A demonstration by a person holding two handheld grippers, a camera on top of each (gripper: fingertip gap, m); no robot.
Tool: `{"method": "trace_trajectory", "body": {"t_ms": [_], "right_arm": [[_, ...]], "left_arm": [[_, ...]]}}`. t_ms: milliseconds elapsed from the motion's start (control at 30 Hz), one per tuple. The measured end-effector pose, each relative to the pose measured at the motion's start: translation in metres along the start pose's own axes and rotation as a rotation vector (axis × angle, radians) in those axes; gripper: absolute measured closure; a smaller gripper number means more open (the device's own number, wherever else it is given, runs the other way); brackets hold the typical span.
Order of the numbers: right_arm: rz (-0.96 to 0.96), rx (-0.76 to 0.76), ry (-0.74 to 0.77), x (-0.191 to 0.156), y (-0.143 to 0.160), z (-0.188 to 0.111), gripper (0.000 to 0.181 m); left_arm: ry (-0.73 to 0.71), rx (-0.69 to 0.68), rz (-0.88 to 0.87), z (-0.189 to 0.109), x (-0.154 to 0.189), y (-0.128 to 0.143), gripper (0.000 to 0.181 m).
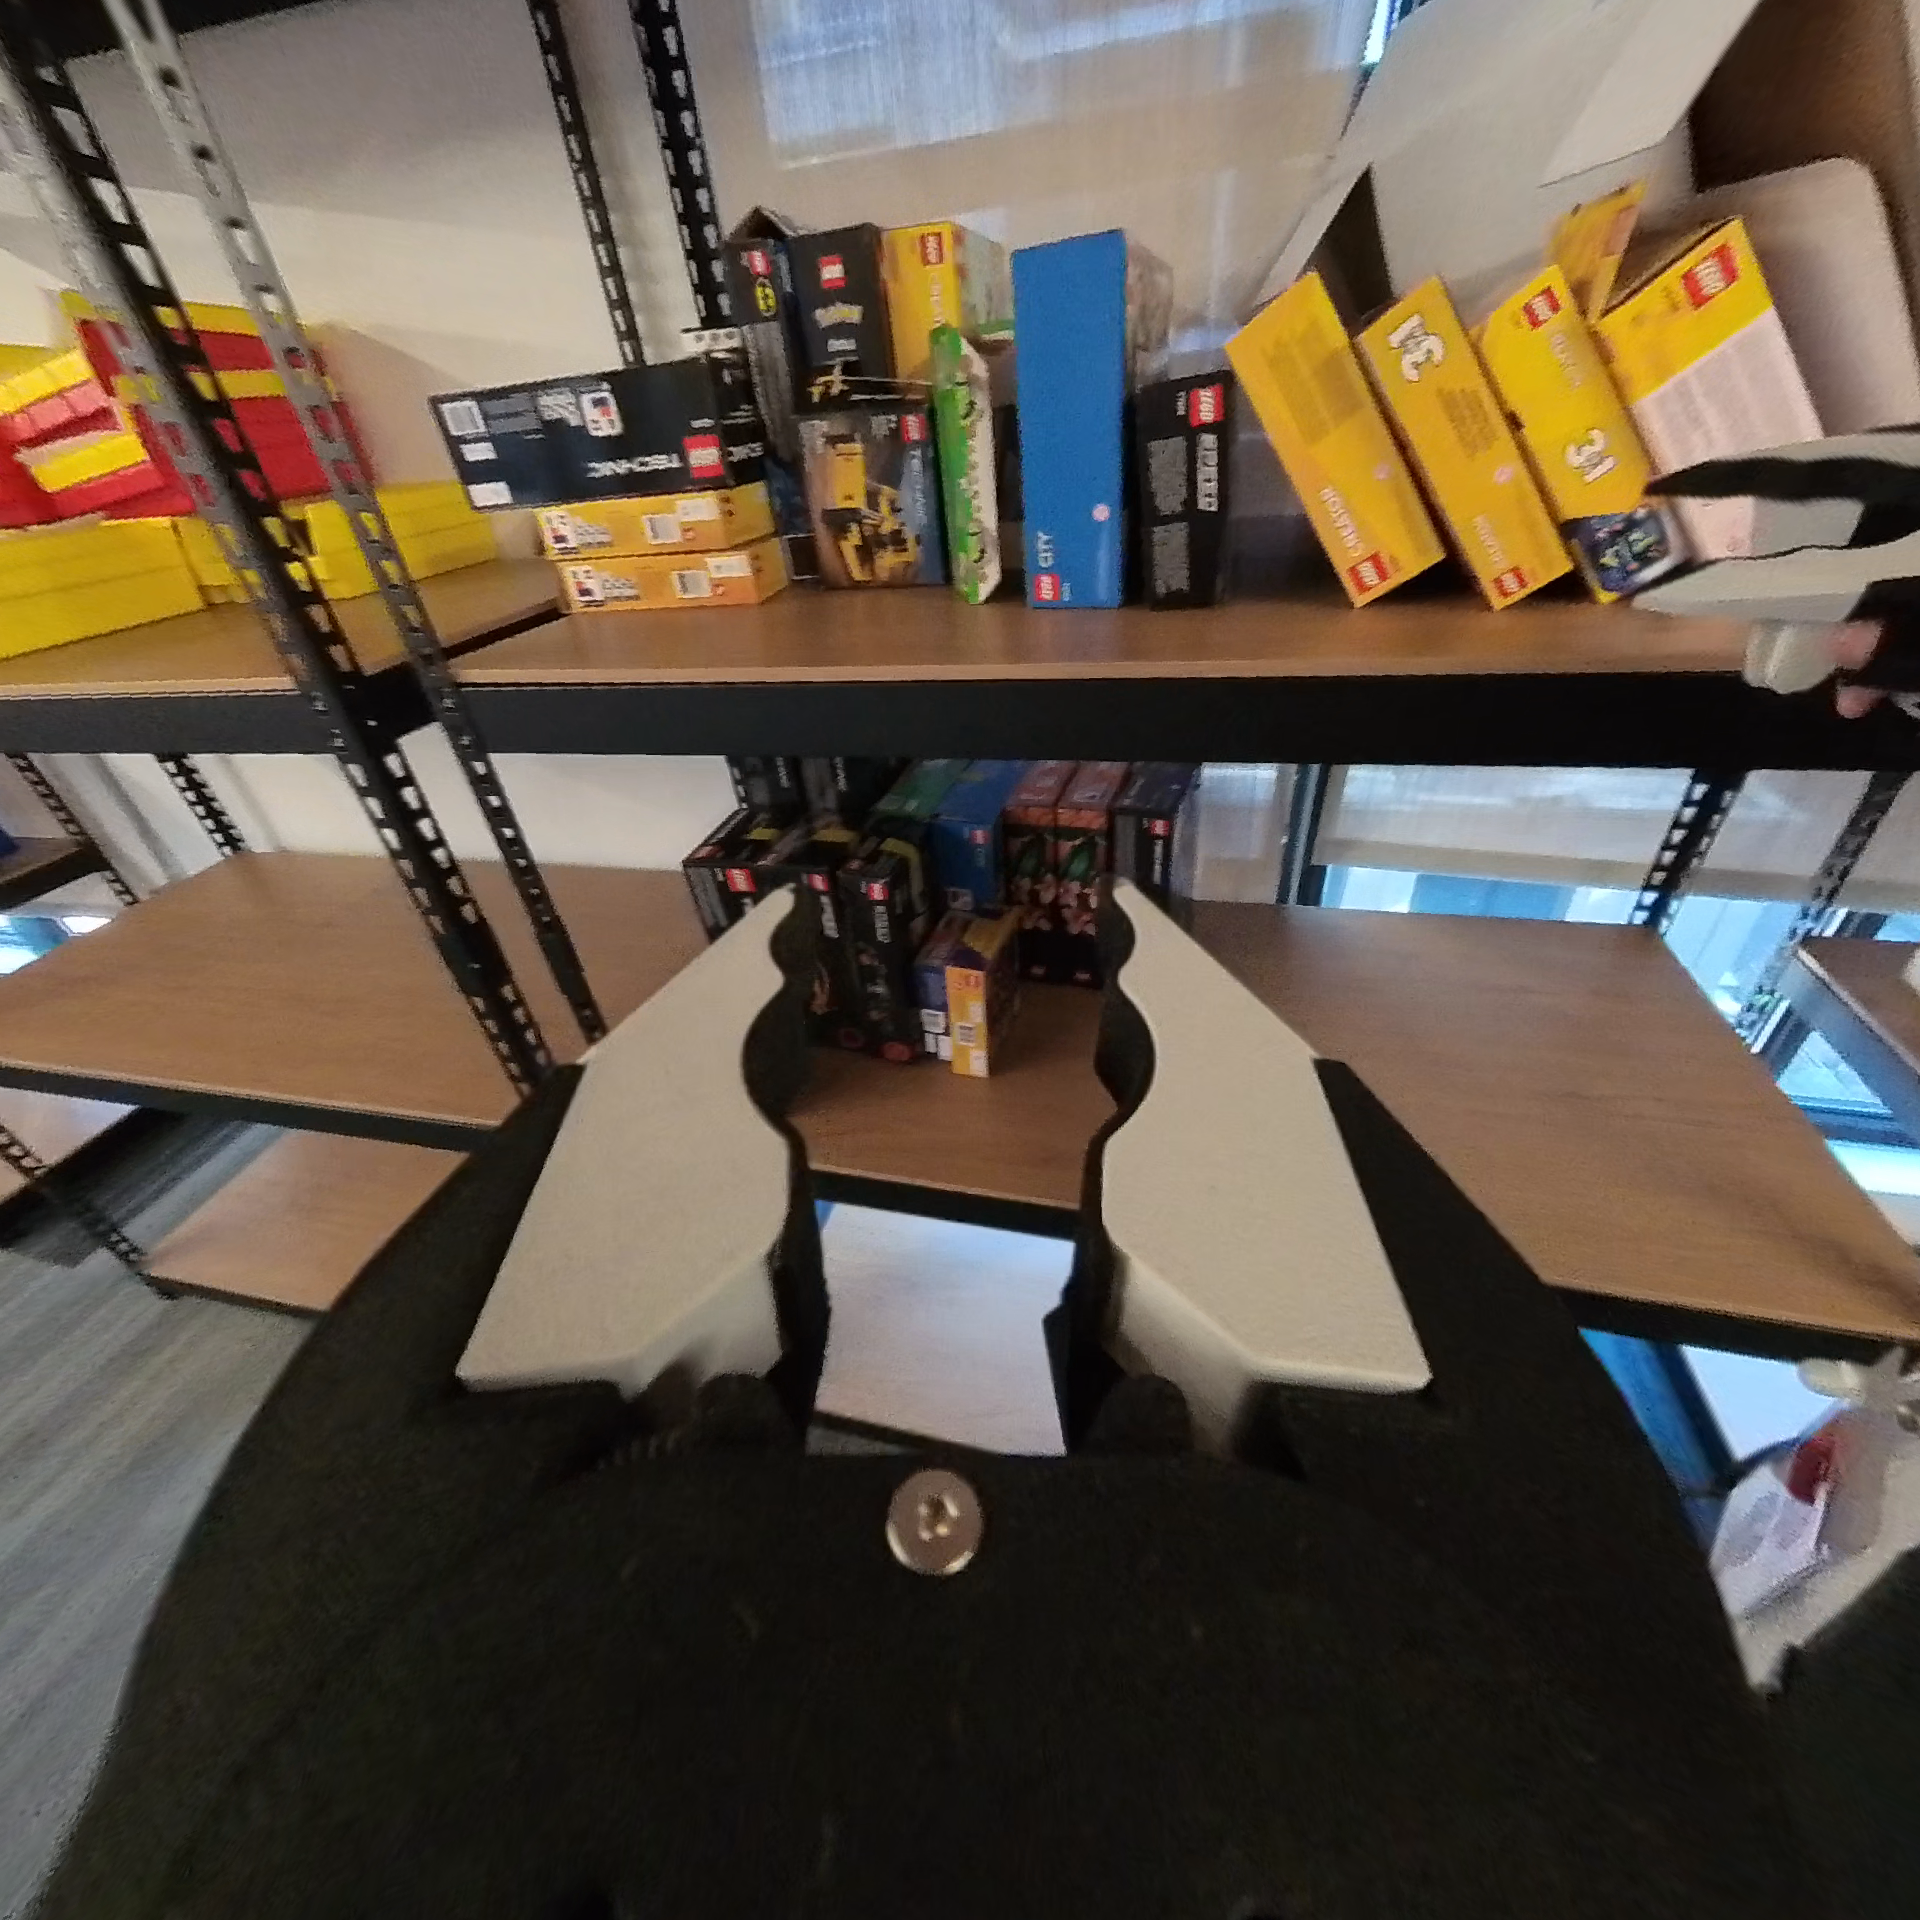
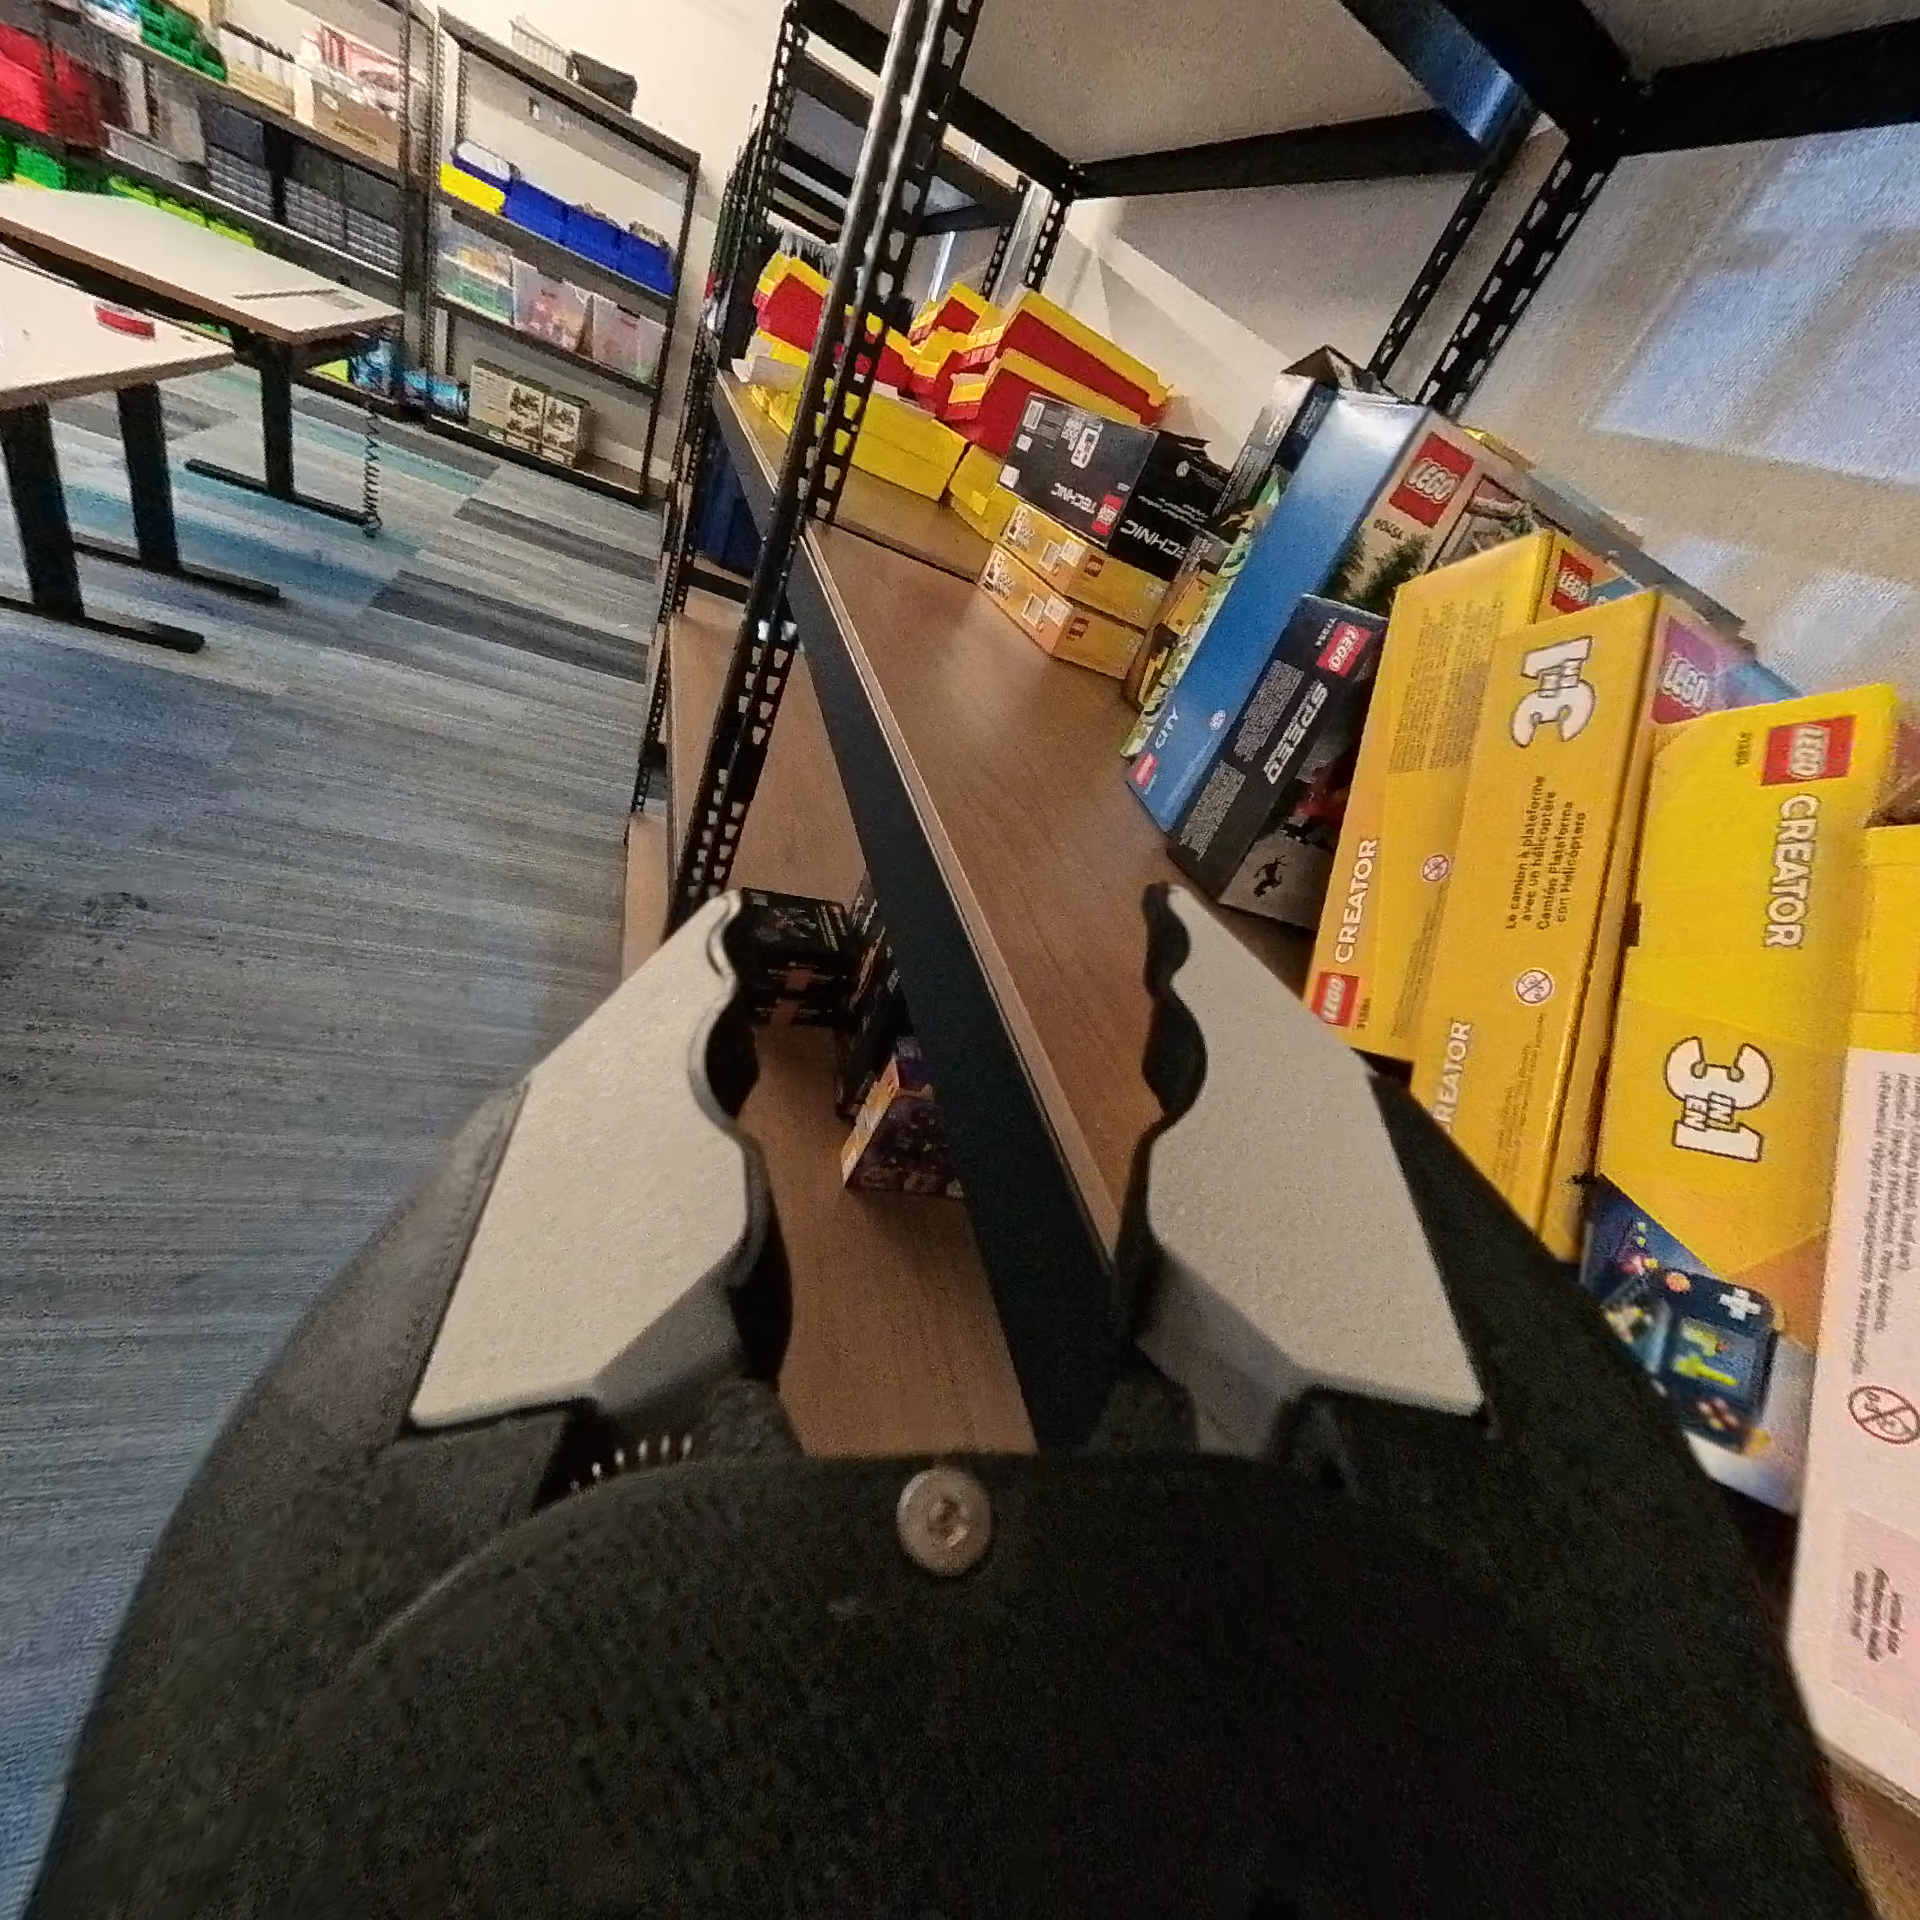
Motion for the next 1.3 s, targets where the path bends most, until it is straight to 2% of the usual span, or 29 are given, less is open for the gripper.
{"method": "trace_trajectory", "body": {"t_ms": [233, 333, 500, 600, 700, 900, 1000, 1100, 1200, 1300], "right_arm": [[0.016, 0.019, 0.138, -0.009, -0.03, 0.035, 0.122], [0.06, 0.049, 0.235, -0.02, -0.045, 0.054, 0.132], [0.156, 0.005, 0.261, -0.053, -0.07, 0.107, 0.138], [0.128, -0.005, 0.317, -0.074, -0.087, 0.119, 0.143], [0.114, -0.058, 0.359, -0.086, -0.089, 0.121, 0.149], [0.221, 0.015, 0.376, -0.074, -0.11, 0.108, 0.162], [0.229, -0.001, 0.425, -0.063, -0.116, 0.098, 0.165], [0.234, 0.007, 0.47, -0.058, -0.119, 0.088, 0.169], [0.237, -0.032, 0.472, -0.059, -0.117, 0.086, 0.169], [0.197, -0.108, 0.531, -0.057, -0.111, 0.082, 0.17]], "left_arm": [[0.013, 0.004, 0.004, -0.026, -0.071, 0.014, 0.133], [0.005, -0.008, 0.03, -0.044, -0.12, 0.021, 0.137], [-0.026, -0.041, 0.026, -0.084, -0.209, 0.03, 0.136], [-0.045, -0.021, -0.005, -0.101, -0.255, 0.039, 0.136], [-0.031, -0.027, -0.062, -0.105, -0.29, 0.045, 0.134], [-0.03, -0.002, -0.027, -0.099, -0.33, 0.041, 0.139], [0.016, 0.034, -0.069, -0.089, -0.338, 0.035, 0.141], [0.044, 0.0, -0.031, -0.078, -0.343, 0.035, 0.142], [0.049, 0.016, -0.009, -0.069, -0.353, 0.034, 0.145], [0.113, 0.059, -0.069, -0.059, -0.353, 0.032, 0.145]]}}
Point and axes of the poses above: each gripper's, where its closed fingertips meet, z out along the fingers, y out of its underside, x = y × z across the jaws, the point moved 3 cm from there along -z, back along the fingers, and after that the axes turned 8 degrees about -x, right-handed, at the moved point
